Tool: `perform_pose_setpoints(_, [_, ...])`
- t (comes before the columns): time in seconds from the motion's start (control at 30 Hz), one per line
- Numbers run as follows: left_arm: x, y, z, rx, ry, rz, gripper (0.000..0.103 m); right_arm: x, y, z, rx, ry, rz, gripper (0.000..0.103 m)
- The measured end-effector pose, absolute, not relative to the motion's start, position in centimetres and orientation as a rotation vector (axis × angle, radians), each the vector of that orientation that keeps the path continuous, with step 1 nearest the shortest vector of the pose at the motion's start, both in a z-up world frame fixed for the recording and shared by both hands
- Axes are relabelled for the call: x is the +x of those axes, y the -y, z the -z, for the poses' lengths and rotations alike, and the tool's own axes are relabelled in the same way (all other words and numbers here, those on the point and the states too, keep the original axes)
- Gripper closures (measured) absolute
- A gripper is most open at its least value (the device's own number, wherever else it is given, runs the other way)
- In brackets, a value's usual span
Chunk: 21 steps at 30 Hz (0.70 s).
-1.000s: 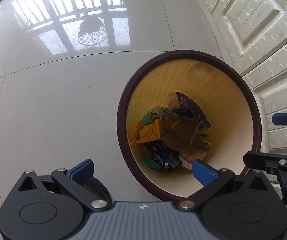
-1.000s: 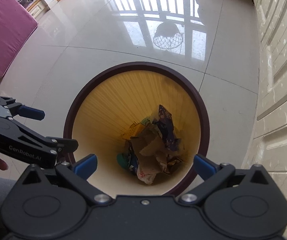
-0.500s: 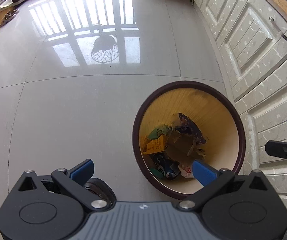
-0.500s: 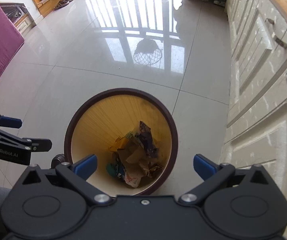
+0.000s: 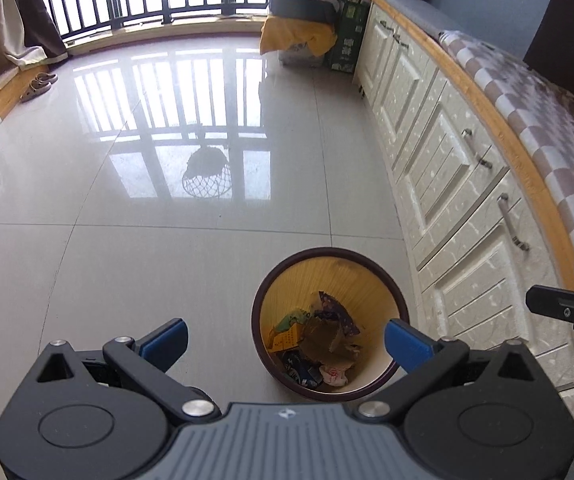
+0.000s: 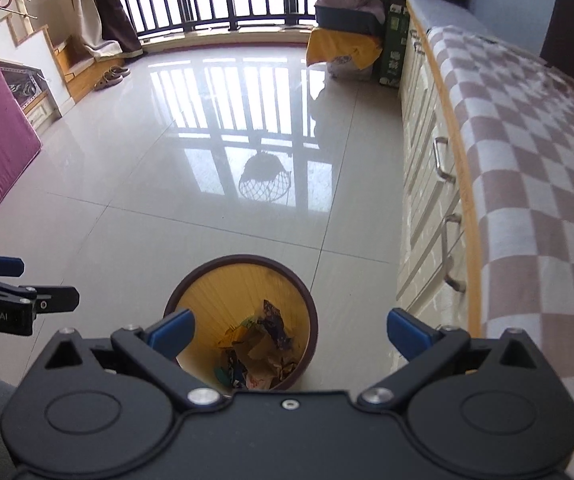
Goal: Collect trash
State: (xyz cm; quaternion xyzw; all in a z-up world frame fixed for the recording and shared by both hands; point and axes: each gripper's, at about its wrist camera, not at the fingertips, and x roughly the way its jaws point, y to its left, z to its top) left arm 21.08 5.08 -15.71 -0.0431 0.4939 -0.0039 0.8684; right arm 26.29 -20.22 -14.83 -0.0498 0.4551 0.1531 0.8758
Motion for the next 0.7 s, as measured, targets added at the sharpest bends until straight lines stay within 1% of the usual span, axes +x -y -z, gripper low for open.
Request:
perform_pose_setpoints(0.2, [17.1, -4.1, 10.4, -0.094, -0.933, 0.029, 0.0, 22.0, 21.7, 9.1, -0.091, -0.852, -0.266, 0.0])
perform_pose_setpoints(0.37, [14.3, -3.6, 7.1, -0.108, -0.862, 0.03, 0.0, 18.8, 22.5, 5.3, -0.101, -0.794, -0.227, 0.0])
perform_pose_setpoints(0.7, [9.4, -3.8, 3.4, -0.094, -0.779, 0.034, 0.0, 13.0, 23.5, 1.6, -0.097, -0.738, -0.17, 0.0])
